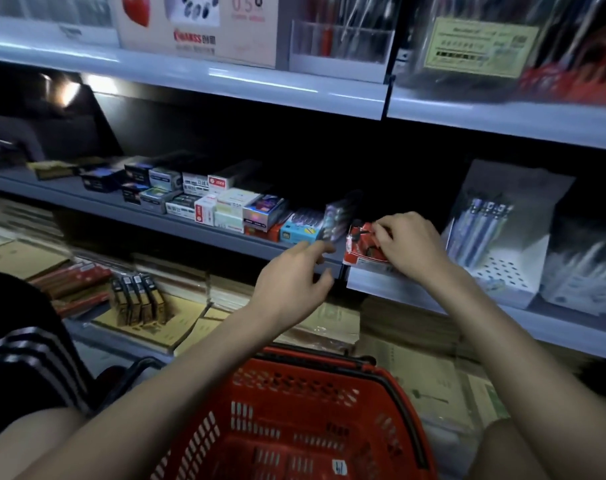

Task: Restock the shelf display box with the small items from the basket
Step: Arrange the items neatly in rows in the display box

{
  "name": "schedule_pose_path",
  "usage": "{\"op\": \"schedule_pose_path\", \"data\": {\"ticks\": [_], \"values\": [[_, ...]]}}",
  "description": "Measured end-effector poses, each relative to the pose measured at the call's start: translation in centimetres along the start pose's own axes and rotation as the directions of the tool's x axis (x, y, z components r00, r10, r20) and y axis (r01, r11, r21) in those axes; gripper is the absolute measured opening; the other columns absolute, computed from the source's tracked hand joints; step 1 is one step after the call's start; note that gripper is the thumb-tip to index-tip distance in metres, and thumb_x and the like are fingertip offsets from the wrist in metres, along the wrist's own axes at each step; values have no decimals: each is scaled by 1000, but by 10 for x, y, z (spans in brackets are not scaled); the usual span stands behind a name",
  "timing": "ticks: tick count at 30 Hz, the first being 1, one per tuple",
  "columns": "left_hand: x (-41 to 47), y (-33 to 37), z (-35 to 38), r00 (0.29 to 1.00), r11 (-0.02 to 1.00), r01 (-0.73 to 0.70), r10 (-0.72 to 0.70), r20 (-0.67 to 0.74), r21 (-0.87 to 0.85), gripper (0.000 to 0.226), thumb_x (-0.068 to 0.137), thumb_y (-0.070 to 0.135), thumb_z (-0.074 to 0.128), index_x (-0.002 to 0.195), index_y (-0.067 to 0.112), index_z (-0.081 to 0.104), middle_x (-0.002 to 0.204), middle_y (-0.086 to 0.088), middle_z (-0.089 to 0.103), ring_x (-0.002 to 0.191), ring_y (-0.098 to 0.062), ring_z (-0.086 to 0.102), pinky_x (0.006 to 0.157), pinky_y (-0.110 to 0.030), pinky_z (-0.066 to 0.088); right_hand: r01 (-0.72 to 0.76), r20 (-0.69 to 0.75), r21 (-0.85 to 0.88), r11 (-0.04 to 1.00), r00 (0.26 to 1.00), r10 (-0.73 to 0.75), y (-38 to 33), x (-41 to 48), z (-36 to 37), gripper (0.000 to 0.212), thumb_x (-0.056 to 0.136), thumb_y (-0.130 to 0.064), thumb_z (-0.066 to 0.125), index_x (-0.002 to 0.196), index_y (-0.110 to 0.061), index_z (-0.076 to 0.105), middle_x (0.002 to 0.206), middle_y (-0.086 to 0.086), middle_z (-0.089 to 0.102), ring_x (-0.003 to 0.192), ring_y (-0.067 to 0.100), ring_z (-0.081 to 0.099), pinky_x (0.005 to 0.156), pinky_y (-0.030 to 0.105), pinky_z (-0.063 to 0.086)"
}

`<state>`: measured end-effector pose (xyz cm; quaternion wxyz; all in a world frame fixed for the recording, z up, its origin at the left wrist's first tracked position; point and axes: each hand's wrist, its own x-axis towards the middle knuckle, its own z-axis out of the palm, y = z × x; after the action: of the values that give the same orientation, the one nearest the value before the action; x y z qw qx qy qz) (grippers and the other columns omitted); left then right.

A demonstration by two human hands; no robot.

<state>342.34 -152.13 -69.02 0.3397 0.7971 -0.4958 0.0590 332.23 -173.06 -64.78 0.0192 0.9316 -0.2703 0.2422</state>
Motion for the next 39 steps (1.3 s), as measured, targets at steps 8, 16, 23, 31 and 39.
{"op": "schedule_pose_path", "data": {"ticks": [8,16,23,31,39], "values": [[-20,-8,-6,999,967,-54,50,21,250,58,92,53,54,144,28,49,134,2,58,121,-25,56,94,-41,48,42,-168,153,987,986,-16,-5,-73,-20,32,97,-22,61,129,-18,66,121,-3,60,113,19,54,92,35,48],[-85,-29,15,986,925,-121,70,149,360,69,88,63,44,146,26,48,143,-3,52,132,-28,51,103,-45,45,71,61,162,984,995,-82,-16,-175,29,44,94,-36,63,136,-24,59,124,-5,55,114,19,54,96,39,49],[-169,-93,45,899,872,-107,-120,421,477,71,91,60,51,154,29,36,155,-8,41,141,-33,42,113,-50,40,175,371,69,982,910,-188,17,-259,105,44,89,-45,57,128,-28,63,124,-2,59,115,21,58,97,40,51],[-236,-136,77,557,697,-78,-562,611,713,67,93,63,45,150,29,42,148,-8,47,138,-31,45,118,-50,27,-18,446,92,996,895,-25,40,-309,138,27,88,-48,61,85,-27,78,85,-10,73,93,14,64,88,28,48],[-233,-160,75,641,727,-124,-462,614,676,73,91,63,21,131,23,66,136,-7,62,136,-22,49,125,-39,16,151,632,-179,972,775,-4,43,-310,137,22,79,-42,64,84,-23,76,91,-2,74,109,23,62,105,35,45]]}}
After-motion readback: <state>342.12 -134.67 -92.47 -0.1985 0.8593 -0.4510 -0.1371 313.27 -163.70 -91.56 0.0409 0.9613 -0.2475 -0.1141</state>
